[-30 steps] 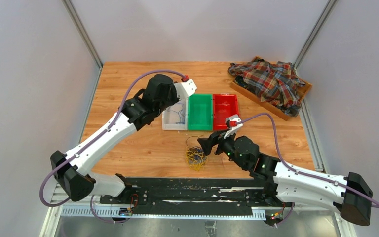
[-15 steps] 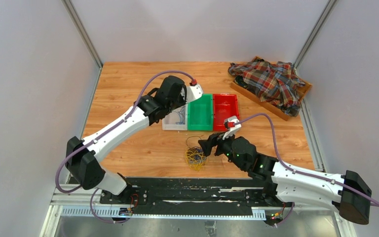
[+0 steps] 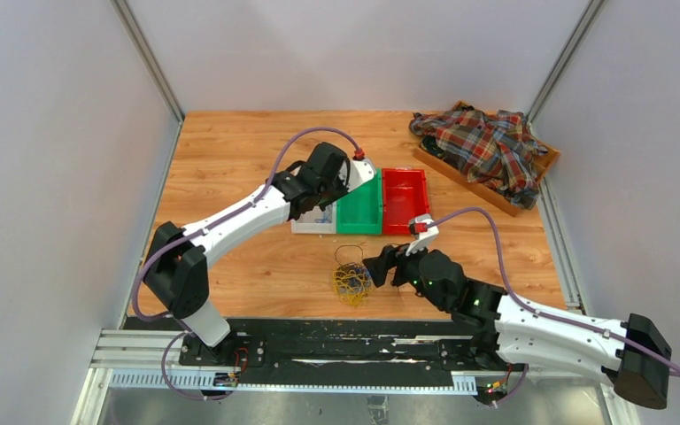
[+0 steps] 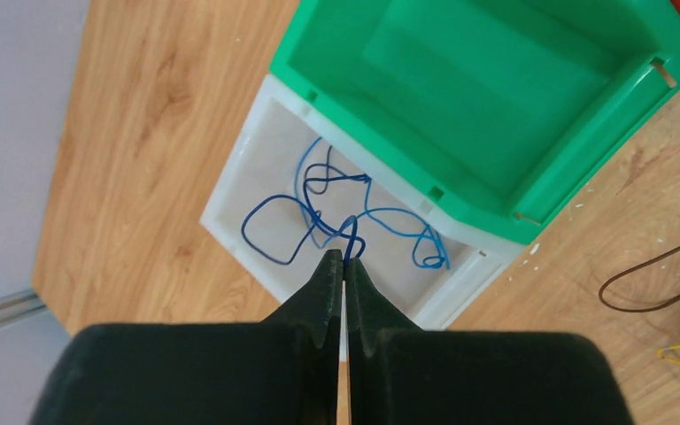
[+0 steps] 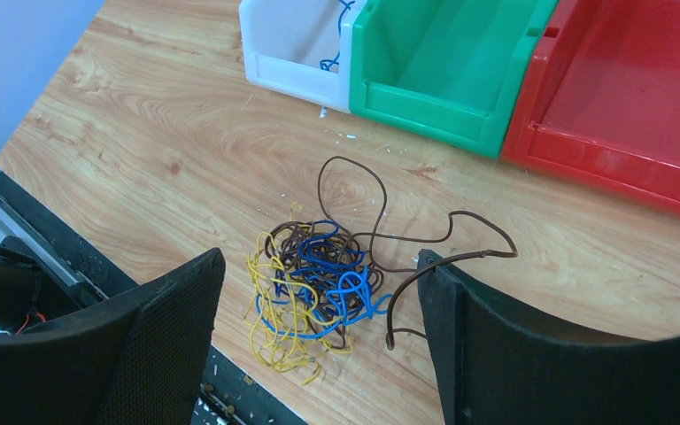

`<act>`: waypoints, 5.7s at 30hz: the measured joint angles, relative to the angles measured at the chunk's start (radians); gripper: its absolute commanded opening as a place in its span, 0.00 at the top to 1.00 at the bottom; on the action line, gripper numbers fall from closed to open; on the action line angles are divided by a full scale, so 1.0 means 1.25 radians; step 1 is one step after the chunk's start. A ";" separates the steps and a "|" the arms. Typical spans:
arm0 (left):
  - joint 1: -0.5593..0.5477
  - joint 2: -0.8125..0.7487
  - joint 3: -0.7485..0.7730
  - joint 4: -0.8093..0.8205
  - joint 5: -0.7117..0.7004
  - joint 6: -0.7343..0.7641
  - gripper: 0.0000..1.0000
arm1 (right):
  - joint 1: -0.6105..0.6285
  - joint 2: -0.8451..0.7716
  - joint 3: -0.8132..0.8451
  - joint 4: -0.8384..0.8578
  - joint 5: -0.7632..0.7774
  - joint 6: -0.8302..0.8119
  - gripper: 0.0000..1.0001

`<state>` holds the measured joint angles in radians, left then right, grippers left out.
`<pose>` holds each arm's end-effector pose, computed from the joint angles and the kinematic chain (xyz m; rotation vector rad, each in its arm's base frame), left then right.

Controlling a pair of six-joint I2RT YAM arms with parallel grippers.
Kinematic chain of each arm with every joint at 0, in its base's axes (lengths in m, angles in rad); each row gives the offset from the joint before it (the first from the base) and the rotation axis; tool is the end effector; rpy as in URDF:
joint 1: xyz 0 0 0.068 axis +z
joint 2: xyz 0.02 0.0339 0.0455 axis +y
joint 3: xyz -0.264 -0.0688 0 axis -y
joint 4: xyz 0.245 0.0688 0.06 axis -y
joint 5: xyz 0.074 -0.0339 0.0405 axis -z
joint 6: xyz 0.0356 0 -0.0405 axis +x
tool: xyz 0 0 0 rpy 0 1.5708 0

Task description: Untangle the cables

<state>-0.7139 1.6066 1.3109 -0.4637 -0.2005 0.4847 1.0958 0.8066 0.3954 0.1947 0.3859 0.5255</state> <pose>0.2769 -0.2305 0.2884 1.2217 1.9655 0.1175 0.0990 0.1632 0.2382 -0.2382 1.8314 0.8174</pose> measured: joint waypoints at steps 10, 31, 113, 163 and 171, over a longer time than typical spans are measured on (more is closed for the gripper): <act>0.083 0.083 -0.019 0.088 0.052 -0.037 1.00 | 0.000 -0.046 -0.014 -0.047 0.006 0.020 0.24; 0.103 0.133 0.009 0.026 0.035 -0.026 0.09 | 0.000 -0.070 -0.009 -0.103 0.006 0.022 0.29; -0.008 -0.834 -0.465 0.259 0.525 -0.388 0.29 | 0.000 0.321 0.637 0.095 -0.414 -0.099 0.99; 0.038 -0.754 -0.410 0.117 0.431 -0.190 0.99 | -0.075 0.335 0.725 -0.009 -0.597 0.044 0.39; 0.045 -0.688 -0.330 0.100 0.403 -0.163 0.99 | -0.084 0.193 0.658 -0.166 -0.537 -0.055 0.34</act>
<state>-0.6575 0.7464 0.8982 -0.3389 0.3035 0.2813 0.9909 1.0485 1.2182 -0.0132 -0.2852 0.4572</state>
